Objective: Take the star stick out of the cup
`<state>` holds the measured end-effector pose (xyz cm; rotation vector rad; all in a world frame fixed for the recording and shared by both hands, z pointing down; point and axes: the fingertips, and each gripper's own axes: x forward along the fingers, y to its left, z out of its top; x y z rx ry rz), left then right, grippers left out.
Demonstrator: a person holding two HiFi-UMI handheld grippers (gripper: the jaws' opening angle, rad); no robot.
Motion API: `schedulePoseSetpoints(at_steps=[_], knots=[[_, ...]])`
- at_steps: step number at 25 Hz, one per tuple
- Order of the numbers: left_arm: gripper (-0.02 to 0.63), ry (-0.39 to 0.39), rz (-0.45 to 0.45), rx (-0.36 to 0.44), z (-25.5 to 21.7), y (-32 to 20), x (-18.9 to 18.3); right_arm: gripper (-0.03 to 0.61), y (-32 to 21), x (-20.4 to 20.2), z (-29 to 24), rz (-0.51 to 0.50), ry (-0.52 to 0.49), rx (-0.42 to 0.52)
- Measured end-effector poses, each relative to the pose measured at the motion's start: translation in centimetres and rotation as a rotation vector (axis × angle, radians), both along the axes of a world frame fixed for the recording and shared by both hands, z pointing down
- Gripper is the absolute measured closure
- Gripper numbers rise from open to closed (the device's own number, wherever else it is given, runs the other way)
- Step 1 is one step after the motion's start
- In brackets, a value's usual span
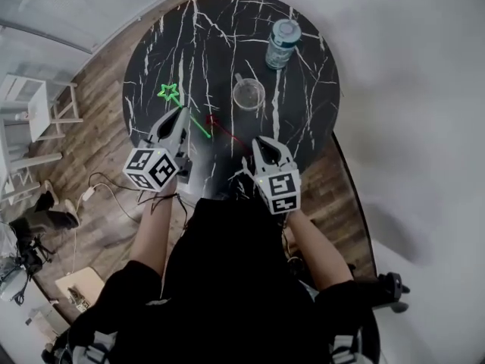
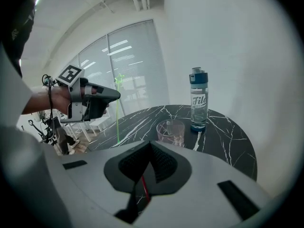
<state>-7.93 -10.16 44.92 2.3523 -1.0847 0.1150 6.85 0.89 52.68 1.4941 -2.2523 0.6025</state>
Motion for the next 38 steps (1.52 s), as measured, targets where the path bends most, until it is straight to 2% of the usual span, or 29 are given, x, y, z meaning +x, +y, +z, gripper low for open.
schedulePoseSetpoints(at_steps=[5, 12, 18, 26, 38], knots=[[0.606, 0.0, 0.034, -0.063, 2.6, 2.2, 0.4, 0.581, 1.3, -0.2, 0.9, 0.016, 0.006, -0.019], [0.606, -0.001, 0.115, -0.215, 7.8, 5.6, 2.0, 0.581, 2.8, -0.1, 2.5, 0.044, 0.013, -0.05], [0.606, 0.042, 0.14, -0.286, 9.2, 8.0, 3.6, 0.581, 3.7, 0.2, 3.4, 0.058, 0.012, -0.072], [0.606, 0.029, 0.197, -0.344, 10.6, 10.0, 5.7, 0.581, 3.3, 0.1, 3.2, 0.06, 0.005, -0.069], [0.606, -0.087, 0.213, -0.446, 15.3, 10.6, 5.6, 0.581, 3.4, -0.4, 5.9, 0.038, -0.017, -0.128]])
